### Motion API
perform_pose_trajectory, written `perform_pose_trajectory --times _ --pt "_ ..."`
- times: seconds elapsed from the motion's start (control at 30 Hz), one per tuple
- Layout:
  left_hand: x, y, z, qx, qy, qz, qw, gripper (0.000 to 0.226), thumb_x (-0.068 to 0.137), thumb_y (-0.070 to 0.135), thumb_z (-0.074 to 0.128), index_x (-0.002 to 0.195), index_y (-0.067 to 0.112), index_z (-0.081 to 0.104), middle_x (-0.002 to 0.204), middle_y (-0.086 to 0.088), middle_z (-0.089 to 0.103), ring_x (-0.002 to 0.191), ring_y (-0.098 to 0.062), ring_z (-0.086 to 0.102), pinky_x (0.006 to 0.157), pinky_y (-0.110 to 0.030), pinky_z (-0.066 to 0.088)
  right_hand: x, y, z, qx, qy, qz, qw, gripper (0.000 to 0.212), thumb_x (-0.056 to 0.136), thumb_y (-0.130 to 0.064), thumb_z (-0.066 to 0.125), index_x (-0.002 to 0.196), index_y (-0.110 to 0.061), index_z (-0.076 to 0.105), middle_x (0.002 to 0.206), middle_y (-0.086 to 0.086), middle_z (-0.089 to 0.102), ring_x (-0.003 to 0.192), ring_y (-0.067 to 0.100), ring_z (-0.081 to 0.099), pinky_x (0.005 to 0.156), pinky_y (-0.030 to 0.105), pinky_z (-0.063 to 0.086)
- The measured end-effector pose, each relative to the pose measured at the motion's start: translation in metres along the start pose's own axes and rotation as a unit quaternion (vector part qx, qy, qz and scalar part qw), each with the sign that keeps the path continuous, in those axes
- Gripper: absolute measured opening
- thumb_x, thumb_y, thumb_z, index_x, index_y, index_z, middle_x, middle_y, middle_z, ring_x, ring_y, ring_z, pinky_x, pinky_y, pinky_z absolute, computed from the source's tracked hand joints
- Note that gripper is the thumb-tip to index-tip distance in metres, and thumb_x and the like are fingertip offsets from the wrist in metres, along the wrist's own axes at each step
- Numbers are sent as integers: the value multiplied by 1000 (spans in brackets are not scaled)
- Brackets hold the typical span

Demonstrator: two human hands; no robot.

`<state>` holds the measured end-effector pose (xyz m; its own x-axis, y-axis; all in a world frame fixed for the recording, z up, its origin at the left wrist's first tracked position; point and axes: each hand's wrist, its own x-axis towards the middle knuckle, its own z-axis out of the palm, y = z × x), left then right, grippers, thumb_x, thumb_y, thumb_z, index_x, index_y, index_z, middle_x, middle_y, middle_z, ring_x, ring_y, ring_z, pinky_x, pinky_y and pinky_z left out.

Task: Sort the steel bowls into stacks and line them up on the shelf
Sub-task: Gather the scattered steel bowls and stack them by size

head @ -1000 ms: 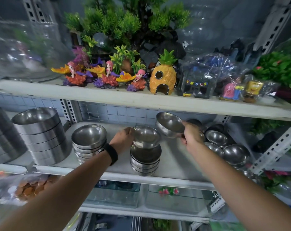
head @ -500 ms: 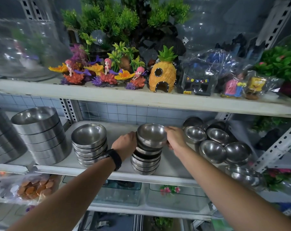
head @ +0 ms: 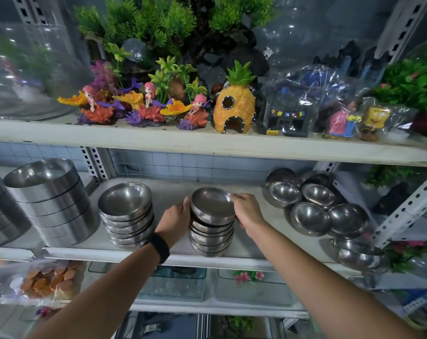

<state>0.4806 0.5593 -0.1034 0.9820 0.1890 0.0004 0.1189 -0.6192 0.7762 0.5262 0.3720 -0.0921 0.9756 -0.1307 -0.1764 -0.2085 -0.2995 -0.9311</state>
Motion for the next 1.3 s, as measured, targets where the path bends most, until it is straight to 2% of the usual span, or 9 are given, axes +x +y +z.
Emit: perform_pose_trajectory --times 0.07,0.2,0.37,0.47,0.6,0.73,0.83,1.03,1.3 --pt "5 -8 3 -45 -5 -27 999 54 107 49 25 81 16 60 90 -18 68 93 -35 65 85 -37 50 -4 -3 -1 -18 3 -2 1000 31 94 -27 56 76 -6 70 68 5 67 64 23 58 55 24 36" --pt "14 -15 2 -127 -28 -79 988 54 103 54 36 86 14 68 80 -11 69 78 -29 68 85 -50 59 -8 -1 -1 -45 5 -32 998 36 96 -29 51 79 -1 66 81 16 70 74 27 62 63 32 39" --pt "12 -1 -14 -60 -52 -46 996 65 100 65 26 90 18 69 71 -5 65 72 -23 64 74 -31 46 -15 -10 -11 -92 -33 -33 995 46 102 -49 40 86 -15 67 75 0 62 72 21 58 69 31 43" --pt "5 9 -22 -16 -48 -17 999 70 95 73 21 79 20 63 89 -9 65 90 -29 60 81 -32 40 -18 -10 -17 -141 -40 -31 989 47 100 -65 27 99 -29 57 86 0 65 83 25 65 78 39 54" --pt "5 8 -22 -76 -68 -41 994 89 78 93 18 111 27 67 120 -9 66 112 -31 62 90 -41 53 -18 -4 -19 -136 -29 -25 990 69 95 -73 24 118 -24 66 112 2 70 109 25 64 99 43 49" --pt "3 6 -19 -138 -111 -114 978 111 58 100 23 143 34 50 142 -4 56 121 -29 58 61 -35 59 -24 -3 -11 -12 -53 1 999 66 100 -66 33 146 -22 51 150 2 51 139 22 46 111 34 35" --pt "0 4 -10 -152 -138 -145 968 116 55 102 23 149 36 41 149 -3 49 130 -31 52 62 -38 60 -34 -4 -7 54 -91 22 994 63 104 -58 31 156 -22 34 162 -2 32 149 18 29 118 33 23" --pt "-5 6 2 -207 -138 -180 952 81 86 86 22 147 36 43 146 -2 49 128 -29 49 81 -58 59 -42 3 0 129 -134 107 977 64 103 -62 27 152 -23 39 157 2 39 143 19 36 113 36 29" --pt "-6 4 9 -222 -101 -187 951 80 91 80 20 144 27 47 141 -8 53 121 -32 53 77 -58 60 -31 13 16 178 -100 142 969 60 99 -66 33 127 -21 61 133 9 63 121 24 57 113 45 40"
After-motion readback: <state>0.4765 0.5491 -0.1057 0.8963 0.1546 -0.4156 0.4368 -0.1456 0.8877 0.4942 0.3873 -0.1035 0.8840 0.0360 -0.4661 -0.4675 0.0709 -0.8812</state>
